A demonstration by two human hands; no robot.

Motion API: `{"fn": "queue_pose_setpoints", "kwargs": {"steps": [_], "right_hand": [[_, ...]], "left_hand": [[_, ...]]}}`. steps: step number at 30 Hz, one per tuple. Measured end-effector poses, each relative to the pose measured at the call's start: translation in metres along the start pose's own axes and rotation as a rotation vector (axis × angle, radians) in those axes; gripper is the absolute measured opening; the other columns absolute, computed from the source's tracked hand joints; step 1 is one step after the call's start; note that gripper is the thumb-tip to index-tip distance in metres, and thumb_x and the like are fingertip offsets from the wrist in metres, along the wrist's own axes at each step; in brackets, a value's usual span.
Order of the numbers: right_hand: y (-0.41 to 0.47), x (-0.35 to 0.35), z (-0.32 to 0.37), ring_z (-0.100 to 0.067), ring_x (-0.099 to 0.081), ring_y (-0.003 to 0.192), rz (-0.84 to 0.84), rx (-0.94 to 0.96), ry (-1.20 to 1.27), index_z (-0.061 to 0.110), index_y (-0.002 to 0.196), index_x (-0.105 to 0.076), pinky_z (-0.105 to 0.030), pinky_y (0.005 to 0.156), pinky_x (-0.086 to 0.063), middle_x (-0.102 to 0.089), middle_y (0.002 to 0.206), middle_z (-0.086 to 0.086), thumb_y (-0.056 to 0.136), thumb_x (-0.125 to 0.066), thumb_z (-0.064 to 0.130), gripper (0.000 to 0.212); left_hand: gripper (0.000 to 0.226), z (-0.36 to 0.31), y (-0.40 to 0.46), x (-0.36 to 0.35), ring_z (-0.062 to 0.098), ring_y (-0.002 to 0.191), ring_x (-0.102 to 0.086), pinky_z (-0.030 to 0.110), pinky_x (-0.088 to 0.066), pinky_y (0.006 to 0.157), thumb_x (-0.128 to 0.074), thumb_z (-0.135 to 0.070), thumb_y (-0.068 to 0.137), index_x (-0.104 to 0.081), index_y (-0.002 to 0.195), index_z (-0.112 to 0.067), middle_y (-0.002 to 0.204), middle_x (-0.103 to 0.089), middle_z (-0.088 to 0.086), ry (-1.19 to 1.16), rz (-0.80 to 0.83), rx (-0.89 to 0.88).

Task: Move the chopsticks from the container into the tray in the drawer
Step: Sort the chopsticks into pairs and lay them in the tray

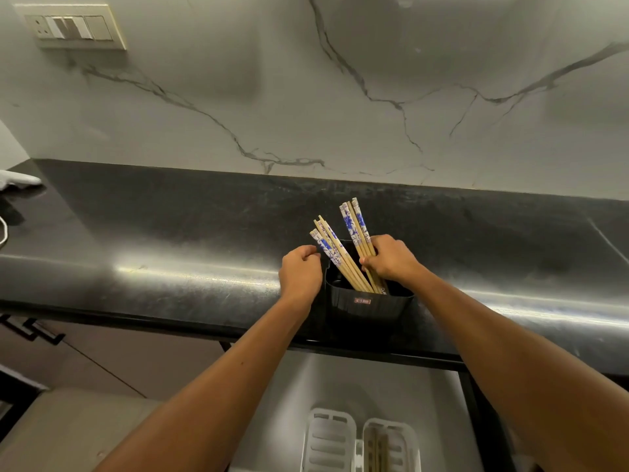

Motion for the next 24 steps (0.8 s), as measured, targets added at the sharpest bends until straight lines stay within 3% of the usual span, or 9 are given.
{"fn": "queue_pose_setpoints", "kwargs": {"steps": [3, 5, 9, 13, 16, 19, 22, 24], "right_hand": [[-0.002, 0.013, 0.004, -0.02, -0.067, 0.09, -0.052, 0.03, 0.044, 0.009, 0.119, -0.058, -0.035, 0.084, -0.053, -0.069, 0.105, -0.01, 0.089, -0.063, 0.022, 0.033], [-0.003, 0.024, 0.008, -0.017, -0.064, 0.083, -0.094, 0.058, 0.056, 0.007, 0.115, -0.059, -0.029, 0.075, -0.05, -0.069, 0.102, -0.009, 0.089, -0.064, 0.022, 0.031], [-0.005, 0.046, 0.012, -0.016, -0.065, 0.076, -0.167, 0.093, 0.093, 0.011, 0.096, -0.06, -0.026, 0.069, -0.051, -0.071, 0.095, -0.009, 0.089, -0.063, 0.022, 0.013], [-0.007, 0.062, 0.013, -0.019, -0.07, 0.078, -0.18, 0.091, 0.189, 0.014, 0.089, -0.057, -0.034, 0.076, -0.058, -0.072, 0.09, -0.009, 0.091, -0.061, 0.021, 0.008], [-0.01, 0.072, 0.017, -0.018, -0.071, 0.076, -0.186, 0.074, 0.314, 0.013, 0.09, -0.058, -0.035, 0.075, -0.059, -0.071, 0.087, -0.009, 0.091, -0.061, 0.019, 0.007], [-0.013, 0.089, 0.028, -0.017, -0.071, 0.076, -0.204, 0.094, 0.394, 0.006, 0.101, -0.059, -0.031, 0.068, -0.059, -0.071, 0.087, -0.01, 0.091, -0.06, 0.018, 0.015], [-0.017, 0.099, 0.044, -0.01, -0.071, 0.068, -0.147, 0.123, 0.473, 0.011, 0.094, -0.059, -0.022, 0.054, -0.056, -0.07, 0.085, -0.008, 0.092, -0.059, 0.016, 0.006], [-0.02, 0.099, 0.053, -0.01, -0.072, 0.065, -0.081, 0.105, 0.515, 0.013, 0.091, -0.06, -0.021, 0.05, -0.054, -0.072, 0.083, -0.007, 0.091, -0.059, 0.016, 0.003]], "left_hand": [[0.033, -0.002, 0.001, 0.005, 0.017, 0.098, -0.064, 0.04, -0.054, 0.091, -0.045, -0.012, 0.094, -0.063, 0.12, -0.014, 0.109, -0.068, 0.002, -0.008, -0.028, -0.006], [0.032, -0.004, 0.002, 0.007, 0.012, 0.09, -0.064, 0.031, -0.056, 0.081, -0.046, -0.012, 0.094, -0.063, 0.121, -0.015, 0.104, -0.068, -0.001, -0.021, -0.039, -0.022], [0.023, -0.013, -0.002, 0.012, 0.004, 0.071, -0.06, 0.019, -0.051, 0.062, -0.049, -0.015, 0.094, -0.065, 0.11, -0.02, 0.087, -0.066, -0.01, -0.009, -0.051, -0.079], [0.019, -0.029, -0.014, 0.019, -0.002, 0.061, -0.058, 0.008, -0.043, 0.046, -0.051, -0.015, 0.093, -0.064, 0.097, -0.028, 0.078, -0.063, -0.014, 0.024, -0.11, -0.143], [0.018, -0.045, -0.024, 0.024, 0.003, 0.073, -0.059, 0.011, -0.041, 0.055, -0.049, -0.015, 0.093, -0.062, 0.096, -0.028, 0.085, -0.063, -0.013, 0.056, -0.192, -0.225], [0.019, -0.062, -0.033, 0.021, 0.007, 0.085, -0.062, 0.014, -0.045, 0.066, -0.05, -0.02, 0.096, -0.064, 0.107, -0.019, 0.096, -0.065, -0.006, 0.084, -0.187, -0.354], [0.021, -0.078, -0.045, 0.003, 0.004, 0.083, -0.062, 0.015, -0.048, 0.07, -0.048, -0.026, 0.098, -0.064, 0.111, -0.02, 0.094, -0.065, -0.006, 0.107, -0.019, -0.44], [0.019, -0.082, -0.053, -0.019, 0.009, 0.076, -0.061, 0.024, -0.05, 0.07, -0.047, -0.031, 0.098, -0.064, 0.101, -0.024, 0.086, -0.066, 0.002, 0.112, 0.196, -0.404]]}}
Point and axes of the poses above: each hand's wrist, its own y-axis towards the middle knuckle, its own x-axis out of the back of the hand, z = x × y, the point moved 7 cm from there along y, towards the middle knuckle
